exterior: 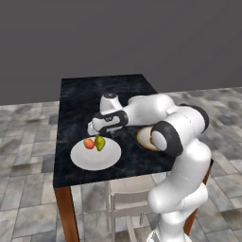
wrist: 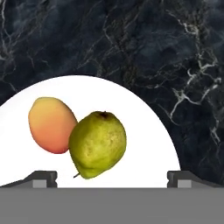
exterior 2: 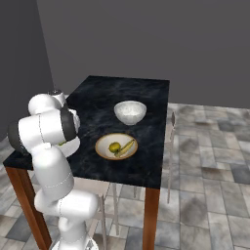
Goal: Take the fruits from the plate on the dining counter and place two fruits in each bowl.
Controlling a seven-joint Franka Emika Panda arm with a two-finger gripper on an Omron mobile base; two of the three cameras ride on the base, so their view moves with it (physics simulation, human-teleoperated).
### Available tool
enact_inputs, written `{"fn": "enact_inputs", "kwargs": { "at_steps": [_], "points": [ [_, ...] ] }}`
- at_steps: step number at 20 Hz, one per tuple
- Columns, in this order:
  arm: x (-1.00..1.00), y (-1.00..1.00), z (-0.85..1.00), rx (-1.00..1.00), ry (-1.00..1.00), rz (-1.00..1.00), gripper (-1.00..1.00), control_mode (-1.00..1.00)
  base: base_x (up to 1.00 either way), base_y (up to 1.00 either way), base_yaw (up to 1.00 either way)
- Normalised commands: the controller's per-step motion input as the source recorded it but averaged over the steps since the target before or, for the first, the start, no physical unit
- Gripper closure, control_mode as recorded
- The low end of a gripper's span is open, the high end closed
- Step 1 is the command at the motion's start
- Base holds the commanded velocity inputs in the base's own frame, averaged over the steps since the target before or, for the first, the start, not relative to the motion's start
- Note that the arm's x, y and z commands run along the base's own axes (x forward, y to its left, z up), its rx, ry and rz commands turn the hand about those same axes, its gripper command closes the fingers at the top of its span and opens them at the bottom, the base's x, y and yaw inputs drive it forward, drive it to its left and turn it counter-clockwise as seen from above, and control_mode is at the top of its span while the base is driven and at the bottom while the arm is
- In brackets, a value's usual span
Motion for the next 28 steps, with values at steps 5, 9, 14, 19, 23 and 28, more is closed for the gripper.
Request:
{"fn": "enact_inputs", "kwargs": {
  "at_steps": [5, 9, 14, 19, 23, 28],
  "points": [
    [0.30, 0.09, -0.10, 0.00, 0.00, 0.06, -1.00, -1.00, 0.00, 0.00, 0.00],
    [0.03, 0.18, -0.07, 0.00, 0.02, 0.08, -1.00, -1.00, 0.00, 0.00, 0.00],
    [-0.18, 0.02, -0.10, 0.00, 0.09, 0.04, -1.00, -1.00, 0.00, 0.00, 0.00],
    [-0.05, 0.01, -0.15, 0.00, 0.10, 0.01, -1.00, -1.00, 0.00, 0.00, 0.00],
    [0.00, 0.00, -0.16, 0.00, 0.06, 0.00, -1.00, -1.00, 0.00, 0.00, 0.00],
    [0.01, 0.00, -0.20, 0.00, 0.04, 0.00, -1.00, -1.00, 0.00, 0.00, 0.00]
  ]
}}
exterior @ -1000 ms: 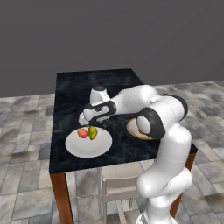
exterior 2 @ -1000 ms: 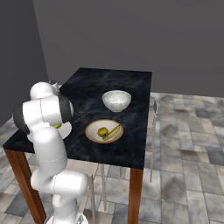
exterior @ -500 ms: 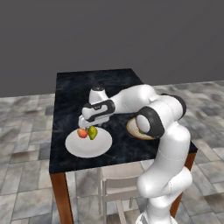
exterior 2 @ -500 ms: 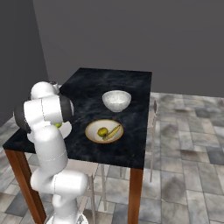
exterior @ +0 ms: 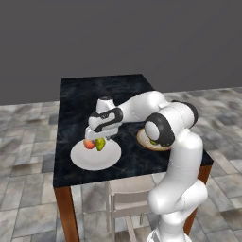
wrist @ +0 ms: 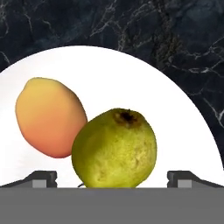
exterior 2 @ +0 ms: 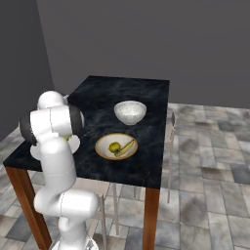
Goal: Take the fruits from the plate on the dining counter and place two fruits in each bowl.
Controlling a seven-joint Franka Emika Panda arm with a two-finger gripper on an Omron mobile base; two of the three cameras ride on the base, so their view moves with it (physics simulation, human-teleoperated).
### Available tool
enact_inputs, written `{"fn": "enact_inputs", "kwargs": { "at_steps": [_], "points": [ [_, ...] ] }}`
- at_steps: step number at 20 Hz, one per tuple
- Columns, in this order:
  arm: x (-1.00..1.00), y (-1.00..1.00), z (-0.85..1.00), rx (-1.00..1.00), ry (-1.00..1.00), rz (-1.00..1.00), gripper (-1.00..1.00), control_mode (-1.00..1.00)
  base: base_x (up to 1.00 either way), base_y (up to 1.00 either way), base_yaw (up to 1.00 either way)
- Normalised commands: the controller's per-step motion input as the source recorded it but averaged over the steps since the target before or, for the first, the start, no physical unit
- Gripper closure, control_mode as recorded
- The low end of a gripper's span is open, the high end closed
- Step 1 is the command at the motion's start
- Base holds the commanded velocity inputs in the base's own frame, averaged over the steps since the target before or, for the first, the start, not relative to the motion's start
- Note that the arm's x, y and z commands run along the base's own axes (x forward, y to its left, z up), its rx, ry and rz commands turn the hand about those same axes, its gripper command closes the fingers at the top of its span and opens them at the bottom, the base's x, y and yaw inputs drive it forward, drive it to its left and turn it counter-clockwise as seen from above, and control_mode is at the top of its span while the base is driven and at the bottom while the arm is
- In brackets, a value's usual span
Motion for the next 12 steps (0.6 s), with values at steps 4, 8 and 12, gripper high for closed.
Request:
{"fn": "enact_inputs", "kwargs": {
  "at_steps": [4, 8, 12],
  "points": [
    [0.11, 0.00, -0.32, 0.00, 0.08, 0.00, -1.00, -1.00, 0.00, 0.00, 0.00],
    [0.13, 0.00, -0.15, 0.00, 0.01, 0.00, -1.00, -1.00, 0.00, 0.00, 0.00],
    [0.06, 0.00, -0.05, 0.00, 0.00, 0.00, -1.00, -1.00, 0.00, 0.00, 0.00]
  ]
}}
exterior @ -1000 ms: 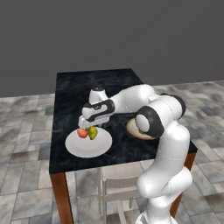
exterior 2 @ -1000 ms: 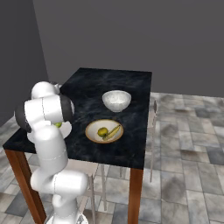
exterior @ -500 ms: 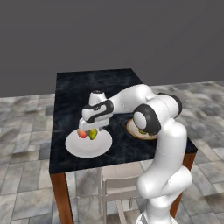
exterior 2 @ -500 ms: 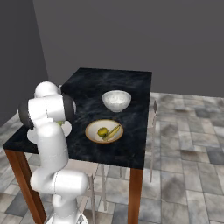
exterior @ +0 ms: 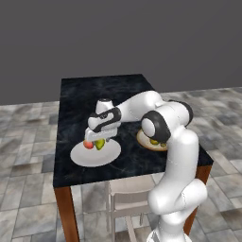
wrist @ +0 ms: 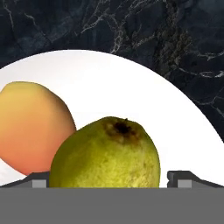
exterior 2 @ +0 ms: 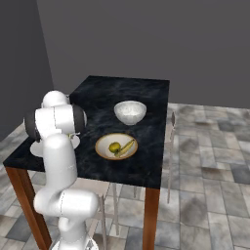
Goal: Take the fruits from the plate on the dining counter and place two fruits in each bowl.
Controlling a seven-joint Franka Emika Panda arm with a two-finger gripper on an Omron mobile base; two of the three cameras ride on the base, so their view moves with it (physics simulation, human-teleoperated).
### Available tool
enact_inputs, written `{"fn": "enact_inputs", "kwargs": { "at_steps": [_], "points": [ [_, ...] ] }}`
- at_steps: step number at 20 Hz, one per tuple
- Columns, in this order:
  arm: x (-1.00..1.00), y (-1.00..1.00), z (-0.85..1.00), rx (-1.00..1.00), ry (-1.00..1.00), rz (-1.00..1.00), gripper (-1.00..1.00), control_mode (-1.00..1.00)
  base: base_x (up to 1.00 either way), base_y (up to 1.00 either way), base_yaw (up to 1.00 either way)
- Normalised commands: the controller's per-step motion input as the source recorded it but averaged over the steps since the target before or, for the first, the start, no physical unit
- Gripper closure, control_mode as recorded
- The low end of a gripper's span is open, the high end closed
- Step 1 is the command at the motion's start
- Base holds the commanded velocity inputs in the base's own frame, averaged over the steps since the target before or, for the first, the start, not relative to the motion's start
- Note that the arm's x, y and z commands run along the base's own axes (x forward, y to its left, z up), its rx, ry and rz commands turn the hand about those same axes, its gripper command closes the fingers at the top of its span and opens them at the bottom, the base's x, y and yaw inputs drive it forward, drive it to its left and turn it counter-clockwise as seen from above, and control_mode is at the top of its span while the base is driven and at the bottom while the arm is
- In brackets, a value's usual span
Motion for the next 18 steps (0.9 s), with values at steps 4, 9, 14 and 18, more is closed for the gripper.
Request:
{"fn": "enact_inputs", "kwargs": {
  "at_steps": [4, 9, 14, 18],
  "points": [
    [0.00, 0.00, -0.03, 0.00, 0.03, 0.00, -1.00, -1.00, 0.00, 0.00, 0.00],
    [-0.05, 0.00, -0.06, 0.00, 0.08, 0.00, 1.00, -1.00, 0.00, 0.00, 0.00],
    [-0.20, 0.00, 0.00, 0.00, 0.05, 0.00, 1.00, -1.00, 0.00, 0.00, 0.00],
    [-0.33, -0.07, 0.26, -0.01, -0.01, 0.00, 1.00, -1.00, 0.00, 0.00, 0.00]
  ]
}}
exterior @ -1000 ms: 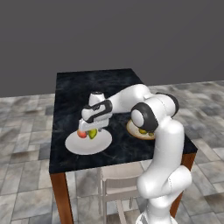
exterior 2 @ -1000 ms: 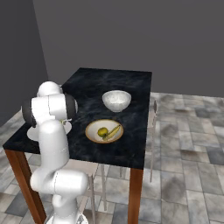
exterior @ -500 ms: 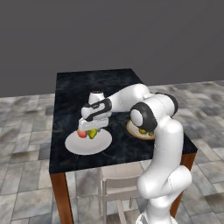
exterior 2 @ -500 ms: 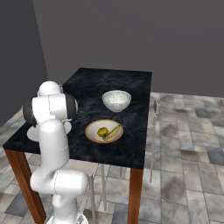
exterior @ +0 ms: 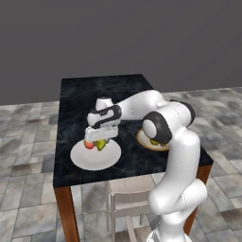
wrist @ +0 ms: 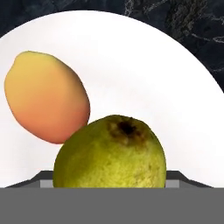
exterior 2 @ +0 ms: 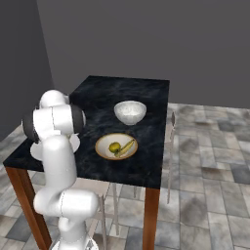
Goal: Take the fruits from the plate on the dining counter and place two fruits in each bowl.
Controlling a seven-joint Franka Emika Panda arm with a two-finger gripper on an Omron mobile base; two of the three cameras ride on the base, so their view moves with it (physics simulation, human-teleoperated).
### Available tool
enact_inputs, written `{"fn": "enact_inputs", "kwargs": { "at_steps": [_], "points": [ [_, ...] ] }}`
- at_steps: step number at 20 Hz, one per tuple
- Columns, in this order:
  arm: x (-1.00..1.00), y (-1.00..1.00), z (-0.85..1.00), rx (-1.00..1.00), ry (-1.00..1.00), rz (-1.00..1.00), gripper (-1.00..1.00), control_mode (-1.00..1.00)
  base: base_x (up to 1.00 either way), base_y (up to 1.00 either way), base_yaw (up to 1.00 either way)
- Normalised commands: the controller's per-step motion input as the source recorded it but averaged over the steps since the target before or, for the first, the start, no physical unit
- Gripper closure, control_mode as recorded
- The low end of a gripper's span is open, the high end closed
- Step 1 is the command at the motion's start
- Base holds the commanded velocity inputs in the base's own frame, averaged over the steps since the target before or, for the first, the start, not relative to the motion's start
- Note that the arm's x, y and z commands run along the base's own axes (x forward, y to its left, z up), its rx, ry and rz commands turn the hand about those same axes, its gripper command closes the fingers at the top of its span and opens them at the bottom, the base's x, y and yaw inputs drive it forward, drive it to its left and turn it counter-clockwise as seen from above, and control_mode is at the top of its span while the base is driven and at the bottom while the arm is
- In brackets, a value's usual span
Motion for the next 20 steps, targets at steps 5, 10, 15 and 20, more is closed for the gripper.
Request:
{"fn": "enact_inputs", "kwargs": {
  "at_steps": [5, 10, 15, 20],
  "points": [
    [-0.64, -0.54, 0.65, -0.06, -0.01, 0.00, 1.00, -1.00, 0.00, 0.00, 0.00],
    [-1.00, -0.89, 0.61, -0.05, -0.13, 0.00, 1.00, -1.00, 0.00, 0.00, 0.00],
    [-1.00, -0.91, 0.64, -0.02, -0.14, 0.00, 1.00, -1.00, 0.00, 0.00, 0.00],
    [-1.00, -0.86, 0.61, 0.00, -0.19, 0.00, 1.00, -1.00, 0.00, 0.00, 0.00]
  ]
}}
